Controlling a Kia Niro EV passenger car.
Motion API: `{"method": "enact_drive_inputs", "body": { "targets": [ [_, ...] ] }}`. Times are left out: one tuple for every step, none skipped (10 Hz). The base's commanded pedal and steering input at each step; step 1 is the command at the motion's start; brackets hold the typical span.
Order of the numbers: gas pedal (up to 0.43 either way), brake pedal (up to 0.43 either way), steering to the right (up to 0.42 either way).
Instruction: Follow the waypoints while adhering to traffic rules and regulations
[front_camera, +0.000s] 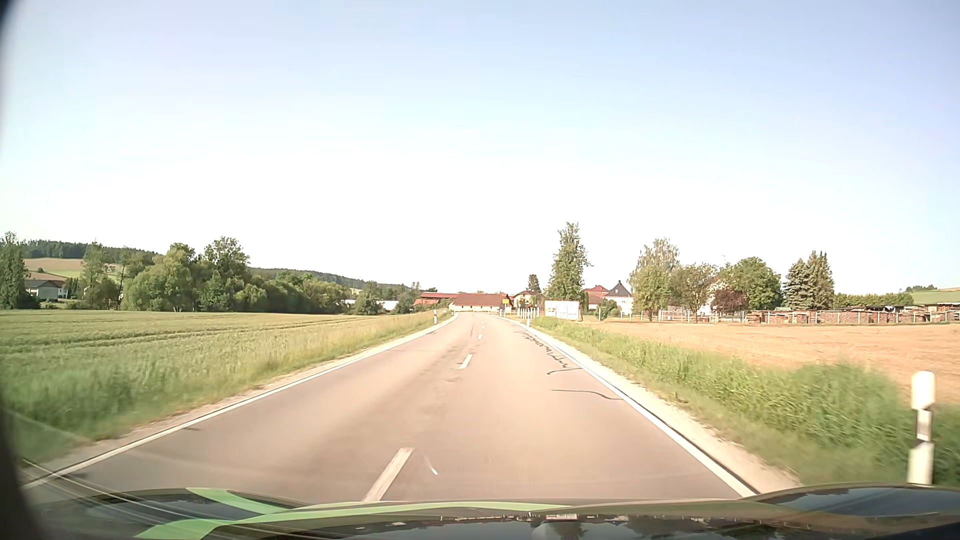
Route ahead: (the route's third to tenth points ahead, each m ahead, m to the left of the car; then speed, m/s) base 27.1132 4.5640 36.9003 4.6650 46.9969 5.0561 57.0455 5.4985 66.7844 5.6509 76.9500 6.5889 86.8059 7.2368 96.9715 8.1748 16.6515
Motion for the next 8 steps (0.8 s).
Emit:
{"method": "enact_drive_inputs", "body": {
  "targets": [
    [0.047, 0.000, -0.002],
    [0.000, 0.000, -0.002],
    [0.000, 0.000, -0.002],
    [0.000, 0.000, -0.003],
    [0.000, 0.000, -0.004],
    [0.000, 0.000, -0.004],
    [0.000, 0.000, -0.005],
    [0.000, 0.000, -0.010]
  ]
}}
